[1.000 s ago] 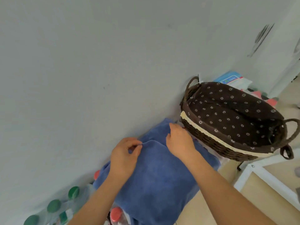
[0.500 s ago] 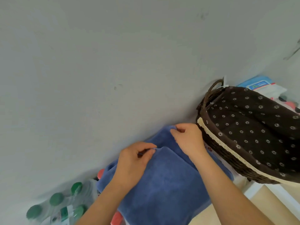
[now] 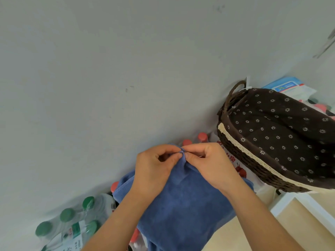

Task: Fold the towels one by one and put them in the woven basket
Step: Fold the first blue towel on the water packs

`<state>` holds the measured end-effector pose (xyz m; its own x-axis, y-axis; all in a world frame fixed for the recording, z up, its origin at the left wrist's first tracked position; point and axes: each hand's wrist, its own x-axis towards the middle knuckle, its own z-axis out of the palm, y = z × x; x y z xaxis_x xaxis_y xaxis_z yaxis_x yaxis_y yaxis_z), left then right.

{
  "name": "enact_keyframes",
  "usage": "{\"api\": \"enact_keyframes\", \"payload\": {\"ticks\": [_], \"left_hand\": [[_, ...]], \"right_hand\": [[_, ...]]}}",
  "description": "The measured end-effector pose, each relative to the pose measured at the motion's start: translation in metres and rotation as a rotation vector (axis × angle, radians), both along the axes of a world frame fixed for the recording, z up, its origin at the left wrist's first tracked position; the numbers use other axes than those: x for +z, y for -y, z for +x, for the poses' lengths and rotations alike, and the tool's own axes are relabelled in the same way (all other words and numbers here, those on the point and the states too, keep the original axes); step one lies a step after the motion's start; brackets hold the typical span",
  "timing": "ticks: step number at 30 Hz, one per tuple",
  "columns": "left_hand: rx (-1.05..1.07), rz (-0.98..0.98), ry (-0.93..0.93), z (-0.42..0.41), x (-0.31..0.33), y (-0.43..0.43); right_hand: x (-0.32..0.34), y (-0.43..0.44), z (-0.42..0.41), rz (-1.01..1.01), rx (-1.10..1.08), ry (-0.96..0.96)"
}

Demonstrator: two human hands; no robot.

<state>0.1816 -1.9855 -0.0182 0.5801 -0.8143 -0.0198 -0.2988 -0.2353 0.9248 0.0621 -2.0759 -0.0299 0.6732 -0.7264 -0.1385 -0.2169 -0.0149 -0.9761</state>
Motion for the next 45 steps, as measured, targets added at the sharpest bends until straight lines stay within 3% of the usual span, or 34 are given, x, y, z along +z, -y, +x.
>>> {"api": "enact_keyframes", "payload": {"ticks": [13, 15, 19, 21, 23, 25, 30, 33, 35, 38, 42, 45], "left_hand": [[-0.029, 0.037, 0.192, 0.002, -0.001, -0.004], [-0.125, 0.164, 0.290, 0.014, -0.007, -0.011], [-0.338, 0.667, 0.603, 0.055, -0.020, -0.048], [-0.358, 0.843, 0.646, 0.073, -0.021, -0.075], [-0.299, 0.890, 0.619, 0.086, -0.017, -0.100], [-0.227, 0.803, 0.634, 0.095, -0.011, -0.120], [-0.240, 0.345, 0.873, 0.091, 0.011, -0.144], [-0.119, 0.227, 0.982, 0.084, 0.030, -0.156], [-0.071, 0.194, 0.870, 0.080, 0.041, -0.167], [-0.049, 0.134, 0.526, 0.067, 0.058, -0.191], [0.097, -0.064, 0.277, 0.036, 0.083, -0.225], [0.146, -0.153, 0.203, 0.015, 0.095, -0.249]], "right_hand": [[0.006, 0.004, -0.006, -0.028, 0.025, 0.042], [0.006, 0.009, -0.007, -0.069, -0.002, 0.053], [0.007, 0.027, -0.009, -0.048, -0.119, 0.081], [0.006, 0.036, -0.009, -0.031, -0.204, 0.091], [0.005, 0.040, -0.007, -0.026, -0.275, 0.107], [0.002, 0.040, -0.001, -0.070, -0.335, 0.095], [0.002, 0.038, 0.008, -0.325, -0.468, 0.002], [0.012, 0.031, 0.008, -0.463, -0.513, -0.037], [0.023, 0.022, 0.004, -0.512, -0.523, -0.034], [0.040, -0.001, -0.004, -0.584, -0.542, -0.035], [0.060, -0.043, -0.027, -0.628, -0.610, -0.021], [0.068, -0.077, -0.054, -0.633, -0.657, -0.025]]}}
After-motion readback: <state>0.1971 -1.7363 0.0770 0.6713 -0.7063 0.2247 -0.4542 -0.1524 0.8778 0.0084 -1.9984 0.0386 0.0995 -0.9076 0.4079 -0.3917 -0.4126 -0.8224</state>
